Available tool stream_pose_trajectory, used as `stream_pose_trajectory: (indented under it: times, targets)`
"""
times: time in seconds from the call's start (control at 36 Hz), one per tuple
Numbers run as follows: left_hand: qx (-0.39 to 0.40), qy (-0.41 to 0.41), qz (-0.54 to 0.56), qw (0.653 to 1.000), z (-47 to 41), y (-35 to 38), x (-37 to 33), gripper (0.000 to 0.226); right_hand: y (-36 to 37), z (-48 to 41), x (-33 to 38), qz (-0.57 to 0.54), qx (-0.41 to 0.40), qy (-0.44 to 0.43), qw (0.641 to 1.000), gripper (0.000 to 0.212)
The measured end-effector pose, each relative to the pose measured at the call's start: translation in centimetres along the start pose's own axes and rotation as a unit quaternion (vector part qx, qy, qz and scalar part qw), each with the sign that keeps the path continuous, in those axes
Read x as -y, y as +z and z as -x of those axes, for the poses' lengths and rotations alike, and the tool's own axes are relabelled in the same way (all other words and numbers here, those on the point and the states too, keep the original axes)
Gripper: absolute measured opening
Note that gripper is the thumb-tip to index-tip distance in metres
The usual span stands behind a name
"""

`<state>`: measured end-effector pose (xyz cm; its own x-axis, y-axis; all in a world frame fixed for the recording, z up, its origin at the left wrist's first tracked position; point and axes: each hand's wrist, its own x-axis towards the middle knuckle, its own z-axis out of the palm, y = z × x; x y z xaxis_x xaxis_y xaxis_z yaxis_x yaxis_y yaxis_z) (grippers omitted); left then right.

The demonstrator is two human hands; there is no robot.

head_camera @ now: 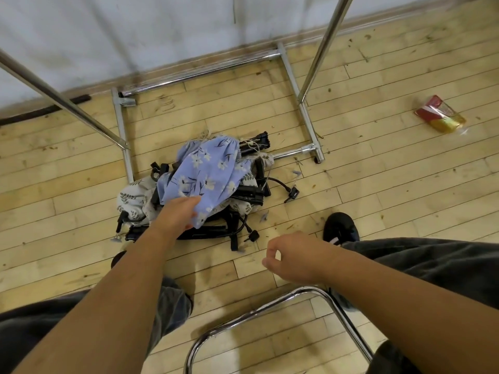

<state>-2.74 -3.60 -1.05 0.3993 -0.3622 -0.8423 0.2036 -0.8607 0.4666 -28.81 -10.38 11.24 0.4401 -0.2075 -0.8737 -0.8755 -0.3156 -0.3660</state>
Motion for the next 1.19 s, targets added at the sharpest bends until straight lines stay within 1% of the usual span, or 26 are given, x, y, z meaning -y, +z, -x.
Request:
stream_pose_trajectory:
  times: [0.11, 0.19, 0.22, 0.42, 0.5, 0.56, 0.58, 0.67, 0.69, 0.75, 0.78, 0.86, 0.94, 1.0, 1.06, 1.11, 1.14, 1.19]
  targets:
    - [-0.074, 0.082, -0.004, 0.994, 1.6, -0.2, -0.9, 0.021, -0.2, 0.1, 0.1, 0.024, -0.006, 0.001, 1.000, 0.034]
    - [-0.122, 0.143, 0.010, 0.982, 3.5, -0.2, -2.5, 0.010, -0.3, 0.2, 0.4, 0.036, -0.020, -0.005, 0.999, 0.033]
    - [-0.124, 0.154, 0.009, 0.980, 4.3, -0.1, -3.2, 0.007, -0.3, 0.2, 0.5, 0.034, -0.027, -0.007, 0.999, 0.033]
    - [-0.107, 0.216, -0.017, 0.970, 10.1, -0.1, -8.6, 0.006, -1.4, 0.9, 1.2, 0.007, -0.079, -0.004, 0.997, 0.035]
    - [-0.092, 0.229, -0.020, 0.969, 12.7, -0.1, -10.3, 0.004, -2.3, 1.5, 1.6, -0.004, -0.093, -0.010, 0.996, 0.036]
    - [-0.069, 0.232, -0.029, 0.970, 14.4, -0.4, -11.2, 0.007, -2.6, 1.7, 1.8, -0.013, -0.108, -0.015, 0.994, 0.046]
    - [-0.055, 0.229, -0.034, 0.971, 15.1, -0.5, -11.5, 0.009, -2.7, 1.7, 1.9, -0.022, -0.119, -0.016, 0.993, 0.055]
    - [-0.016, 0.222, -0.033, 0.974, 17.3, -0.7, -12.3, 0.013, -2.6, 1.7, 2.0, -0.054, -0.144, -0.018, 0.988, 0.094]
    - [-0.001, 0.221, -0.024, 0.975, 18.1, -0.6, -12.5, 0.015, -2.6, 1.8, 2.1, -0.071, -0.153, -0.025, 0.985, 0.104]
    - [0.030, 0.214, -0.003, 0.976, 19.3, -0.1, -13.0, 0.017, -2.7, 2.3, 2.2, -0.106, -0.174, -0.049, 0.978, 0.115]
    - [0.042, 0.208, 0.002, 0.977, 19.8, 0.2, -13.1, 0.019, -2.7, 2.6, 2.2, -0.125, -0.188, -0.065, 0.972, 0.116]
    - [0.077, 0.180, 0.020, 0.980, 20.5, 1.3, -13.5, 0.023, -2.8, 3.2, 2.5, -0.196, -0.235, -0.111, 0.946, 0.113]
    - [0.125, 0.155, 0.027, 0.980, 20.6, 2.5, -14.1, 0.024, -2.7, 3.6, 2.3, -0.226, -0.259, -0.119, 0.932, 0.116]
    - [0.155, 0.148, 0.030, 0.976, 20.6, 3.5, -14.8, 0.025, -2.9, 4.0, 1.9, -0.239, -0.277, -0.120, 0.923, 0.110]
    - [0.181, 0.138, 0.040, 0.973, 20.6, 4.3, -15.4, 0.027, -3.1, 4.2, 1.3, -0.249, -0.303, -0.116, 0.912, 0.095]
    - [0.211, 0.136, 0.037, 0.967, 20.4, 4.8, -15.7, 0.028, -3.7, 4.4, 0.6, -0.246, -0.324, -0.092, 0.909, 0.079]
    - [0.223, 0.135, 0.036, 0.965, 20.3, 5.0, -15.8, 0.028, -4.0, 4.4, 0.2, -0.246, -0.330, -0.080, 0.908, 0.068]
    - [0.231, 0.135, 0.044, 0.963, 20.2, 5.2, -15.8, 0.025, -4.9, 4.6, -0.3, -0.256, -0.341, -0.073, 0.901, 0.035]
